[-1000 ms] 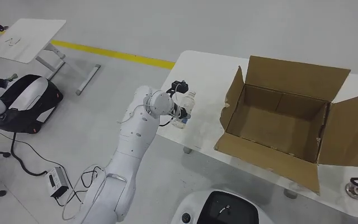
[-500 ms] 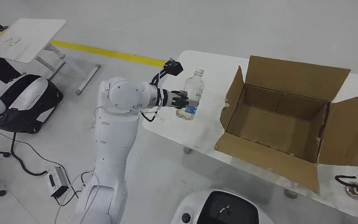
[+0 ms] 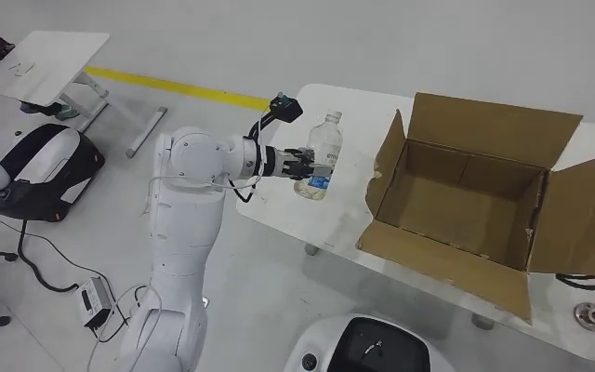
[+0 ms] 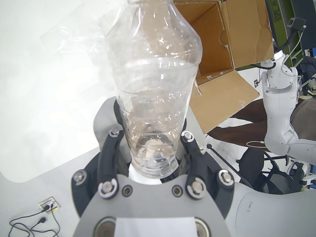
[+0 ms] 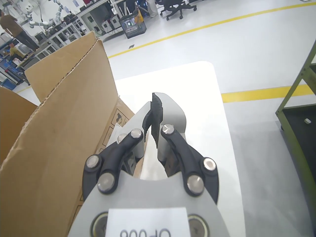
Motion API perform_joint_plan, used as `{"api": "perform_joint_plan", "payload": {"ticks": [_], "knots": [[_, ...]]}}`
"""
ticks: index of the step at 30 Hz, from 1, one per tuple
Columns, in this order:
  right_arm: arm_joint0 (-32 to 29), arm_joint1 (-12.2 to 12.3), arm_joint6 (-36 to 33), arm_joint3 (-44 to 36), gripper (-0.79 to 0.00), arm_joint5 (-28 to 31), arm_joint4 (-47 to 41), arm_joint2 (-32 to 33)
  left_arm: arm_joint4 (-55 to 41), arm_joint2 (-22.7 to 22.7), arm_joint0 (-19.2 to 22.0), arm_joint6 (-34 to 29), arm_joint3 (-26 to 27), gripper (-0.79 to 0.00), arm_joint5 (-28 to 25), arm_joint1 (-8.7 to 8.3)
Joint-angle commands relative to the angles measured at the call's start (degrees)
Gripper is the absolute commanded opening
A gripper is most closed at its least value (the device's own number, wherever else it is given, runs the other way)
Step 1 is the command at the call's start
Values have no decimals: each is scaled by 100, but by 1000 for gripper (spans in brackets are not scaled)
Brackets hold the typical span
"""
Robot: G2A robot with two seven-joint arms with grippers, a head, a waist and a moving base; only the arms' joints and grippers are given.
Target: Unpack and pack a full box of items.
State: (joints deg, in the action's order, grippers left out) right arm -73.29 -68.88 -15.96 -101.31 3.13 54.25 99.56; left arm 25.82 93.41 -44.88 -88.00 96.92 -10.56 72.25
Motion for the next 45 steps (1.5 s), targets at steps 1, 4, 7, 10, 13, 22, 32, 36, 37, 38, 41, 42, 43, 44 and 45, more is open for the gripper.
{"api": "perform_joint_plan", "payload": {"ticks": [1,4,7,10,13,22,32,36,37,38,41,42,43,44,45], "knots": [[119,-3,-21,110,-785,16,69,-139,0,0,0,0,0,-785,0,0],[272,-14,-13,338,-785,35,160,-368,0,0,0,0,0,-785,0,0],[417,-35,-90,605,-785,-44,30,-543,0,0,0,0,0,-785,0,0],[525,-51,-165,780,-785,-146,-84,-652,0,0,0,0,0,-785,0,0],[595,-60,-292,918,-785,-176,-200,-727,0,0,0,0,0,-785,0,0],[883,-86,-534,1273,-785,-69,-258,-1112,0,0,0,0,0,-785,0,0],[1176,-139,-656,1499,-785,48,-403,-1571,0,0,0,0,0,-785,0,0],[1288,-160,-614,1483,-785,49,-343,-1742,0,0,0,0,0,-785,0,0],[1295,-160,-589,1463,-785,42,-329,-1745,0,0,0,0,0,-785,0,0],[1293,-156,-555,1424,-785,34,-307,-1721,0,0,0,0,0,-785,0,0],[1217,-122,-341,1240,-785,-6,-84,-1534,0,0,0,0,0,-785,0,0],[1182,-110,-276,1162,-785,-24,-45,-1450,0,0,0,0,0,-785,0,0],[1142,-97,-226,1073,-785,-21,-20,-1361,0,0,0,0,0,-785,0,0],[1096,-81,-170,965,-785,-27,38,-1257,-33,-18,-39,104,12,-785,0,1],[1036,-63,-106,849,-785,-29,135,-1153,-93,-64,-79,204,47,-785,-3,-3]]}}
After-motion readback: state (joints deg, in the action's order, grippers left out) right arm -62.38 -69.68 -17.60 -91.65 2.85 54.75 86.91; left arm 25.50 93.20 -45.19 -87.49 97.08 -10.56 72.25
